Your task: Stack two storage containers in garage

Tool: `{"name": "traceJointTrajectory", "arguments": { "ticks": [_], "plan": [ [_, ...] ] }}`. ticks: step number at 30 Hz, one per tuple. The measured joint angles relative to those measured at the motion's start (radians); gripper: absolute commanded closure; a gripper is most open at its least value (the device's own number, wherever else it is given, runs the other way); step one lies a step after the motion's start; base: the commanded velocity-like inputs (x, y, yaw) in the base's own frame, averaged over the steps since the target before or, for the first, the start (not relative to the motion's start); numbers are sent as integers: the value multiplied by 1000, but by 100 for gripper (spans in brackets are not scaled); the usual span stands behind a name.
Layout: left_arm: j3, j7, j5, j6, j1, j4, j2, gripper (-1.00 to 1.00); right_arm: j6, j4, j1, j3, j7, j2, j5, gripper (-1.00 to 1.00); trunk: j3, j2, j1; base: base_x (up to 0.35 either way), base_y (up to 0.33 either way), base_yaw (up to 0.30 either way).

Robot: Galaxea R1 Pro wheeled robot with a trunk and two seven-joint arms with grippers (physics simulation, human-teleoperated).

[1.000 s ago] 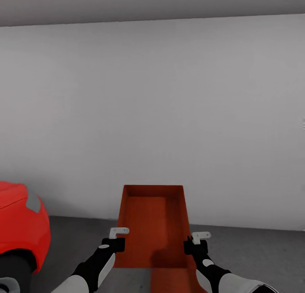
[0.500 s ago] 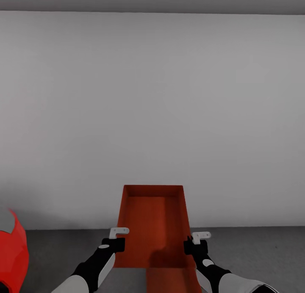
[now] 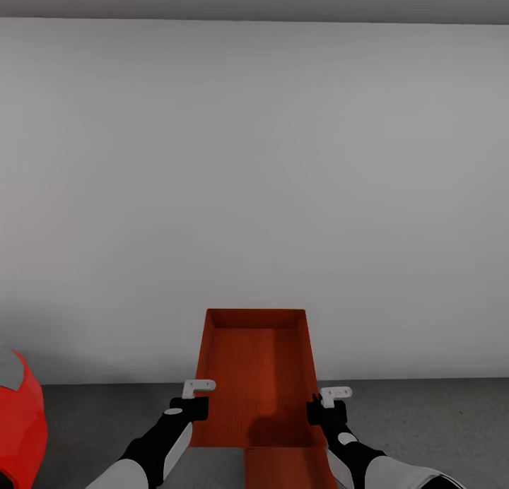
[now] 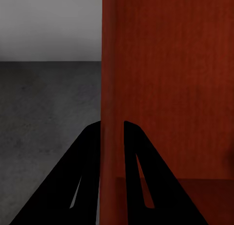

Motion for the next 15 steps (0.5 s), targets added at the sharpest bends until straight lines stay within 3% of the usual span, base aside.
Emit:
{"name": "traceJointTrajectory", "arguments": {
  "ticks": [3,15],
  "plan": [
    [1,0,-2,0,0,0,-1,100,0,0,0,1,0,0,-1,100,0,0,0,0,0,0],
    [2,0,-1,-1,0,1,-1,100,1,0,0,-1,0,0,2,100,0,0,0,-149,-223,0]
  ]
}}
